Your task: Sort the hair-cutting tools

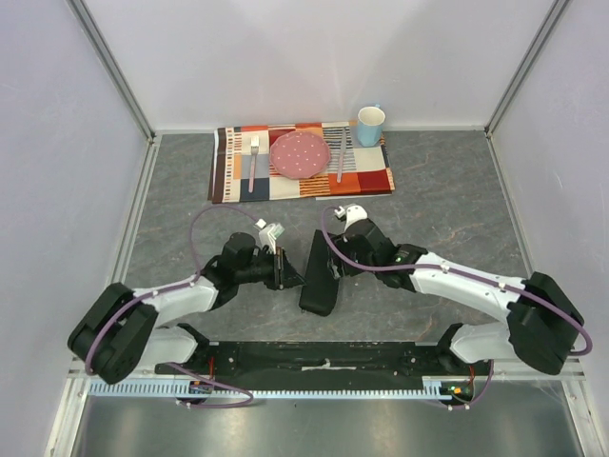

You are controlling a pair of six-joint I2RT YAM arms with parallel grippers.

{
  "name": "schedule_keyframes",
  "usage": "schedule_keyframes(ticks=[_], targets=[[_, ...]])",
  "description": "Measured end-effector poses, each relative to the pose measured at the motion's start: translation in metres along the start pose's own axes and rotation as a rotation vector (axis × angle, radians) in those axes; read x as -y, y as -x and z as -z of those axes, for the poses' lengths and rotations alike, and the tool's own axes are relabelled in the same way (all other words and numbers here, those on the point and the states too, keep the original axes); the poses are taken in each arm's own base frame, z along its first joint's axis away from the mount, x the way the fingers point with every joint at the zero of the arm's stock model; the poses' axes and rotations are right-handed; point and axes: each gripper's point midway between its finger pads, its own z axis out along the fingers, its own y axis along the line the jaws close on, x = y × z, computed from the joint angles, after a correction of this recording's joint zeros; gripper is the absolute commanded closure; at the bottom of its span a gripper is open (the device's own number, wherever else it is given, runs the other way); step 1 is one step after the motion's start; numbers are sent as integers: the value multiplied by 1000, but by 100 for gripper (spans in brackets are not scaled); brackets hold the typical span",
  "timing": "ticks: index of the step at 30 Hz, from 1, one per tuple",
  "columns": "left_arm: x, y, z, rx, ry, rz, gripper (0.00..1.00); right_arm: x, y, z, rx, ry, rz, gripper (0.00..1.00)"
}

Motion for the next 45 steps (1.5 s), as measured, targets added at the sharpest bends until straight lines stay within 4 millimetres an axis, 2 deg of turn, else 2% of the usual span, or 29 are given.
schedule_keyframes(ticks=[7,17,25,32,40,45], targets=[[13,7,15,29,-8,-52,98,-8,2,20,33,72,-27,30],[19,13,23,57,1,-71,98,-13,-2,27,40,112,-80,29],[2,7,18,32,67,-39,98,-15,-1,27,39,118,-88,29],[-9,4,7,-1,94,-13,98,-26,12,19,34,134,-86,29],[-4,11,-6,-17,66,-21,98,-37,16,13,39,179,-117,28],[-3,10,-14,-26,50,-23,98,-39,11,4,20,179,-150,29]])
